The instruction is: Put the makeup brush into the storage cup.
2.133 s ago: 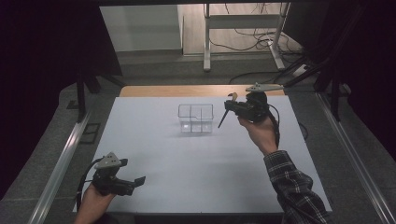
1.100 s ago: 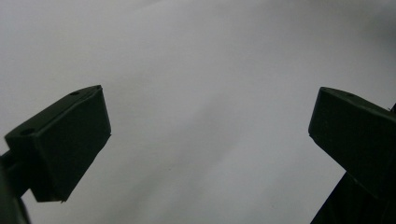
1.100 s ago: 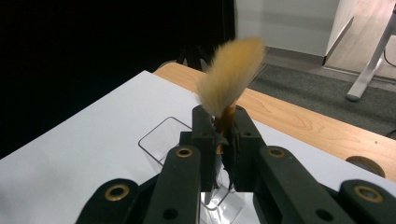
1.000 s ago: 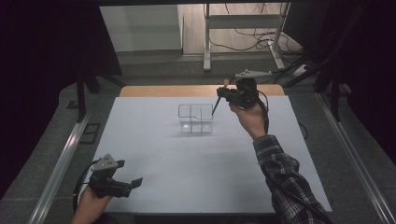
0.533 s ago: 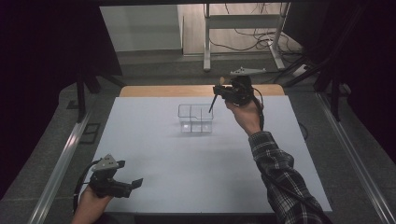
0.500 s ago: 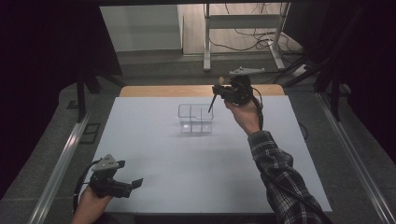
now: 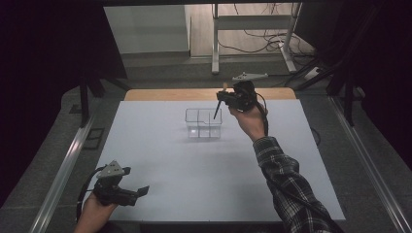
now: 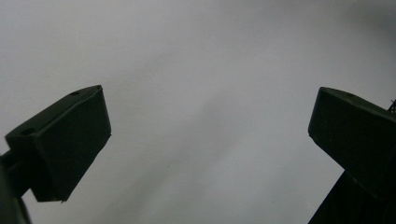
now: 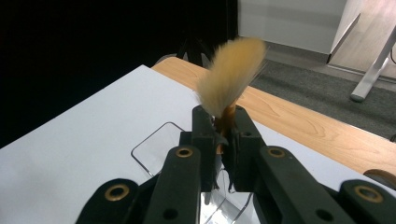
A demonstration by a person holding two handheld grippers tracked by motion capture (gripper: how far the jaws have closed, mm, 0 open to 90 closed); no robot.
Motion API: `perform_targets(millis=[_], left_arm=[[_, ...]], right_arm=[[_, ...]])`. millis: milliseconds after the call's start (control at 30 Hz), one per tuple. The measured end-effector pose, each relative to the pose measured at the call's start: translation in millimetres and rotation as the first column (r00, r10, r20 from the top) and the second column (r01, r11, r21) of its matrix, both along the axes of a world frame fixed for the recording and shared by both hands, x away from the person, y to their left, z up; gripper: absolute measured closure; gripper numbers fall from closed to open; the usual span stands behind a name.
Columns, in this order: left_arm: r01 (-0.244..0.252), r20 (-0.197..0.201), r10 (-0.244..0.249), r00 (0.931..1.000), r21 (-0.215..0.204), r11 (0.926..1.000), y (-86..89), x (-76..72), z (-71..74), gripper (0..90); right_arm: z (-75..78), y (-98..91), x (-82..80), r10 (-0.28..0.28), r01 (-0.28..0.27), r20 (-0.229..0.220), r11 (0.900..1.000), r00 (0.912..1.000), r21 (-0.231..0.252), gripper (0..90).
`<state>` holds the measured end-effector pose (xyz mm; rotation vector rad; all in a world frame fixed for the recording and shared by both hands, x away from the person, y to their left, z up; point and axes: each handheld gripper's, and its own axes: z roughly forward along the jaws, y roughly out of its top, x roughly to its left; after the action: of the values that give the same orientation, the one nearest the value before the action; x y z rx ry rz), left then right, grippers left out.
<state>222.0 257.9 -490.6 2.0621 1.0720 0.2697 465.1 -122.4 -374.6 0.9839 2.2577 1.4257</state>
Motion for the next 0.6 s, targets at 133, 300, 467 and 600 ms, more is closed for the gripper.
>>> perform_targets(millis=[133,300,467,600], left_arm=[[0.000,0.000,0.000,1.0000,0.002,1.0000,-0.1,0.0,-0.1,0.0],[0.002,0.001,-0.002,1.0000,0.006,1.0000,-0.1,0.0,0.0,0.0],[0.002,0.001,-0.002,1.0000,0.005,1.0000,-0.1,0.0,0.0,0.0],[0.003,0.001,-0.003,1.0000,0.006,1.0000,-0.1,-0.1,0.1,0.0]], right_arm=[[-4.2,1.3,1.0,0.001,-0.001,-0.002,1.0000,1.0000,-0.008,83.8],[-9.6,2.4,3.1,-0.003,0.003,-0.004,0.9999,1.0000,-0.014,83.8],[-15.8,3.6,4.6,-0.007,0.007,-0.011,0.9997,0.9999,-0.023,83.7],[-20.0,4.5,5.4,-0.007,0.007,-0.013,0.9994,0.9999,-0.033,83.7]])
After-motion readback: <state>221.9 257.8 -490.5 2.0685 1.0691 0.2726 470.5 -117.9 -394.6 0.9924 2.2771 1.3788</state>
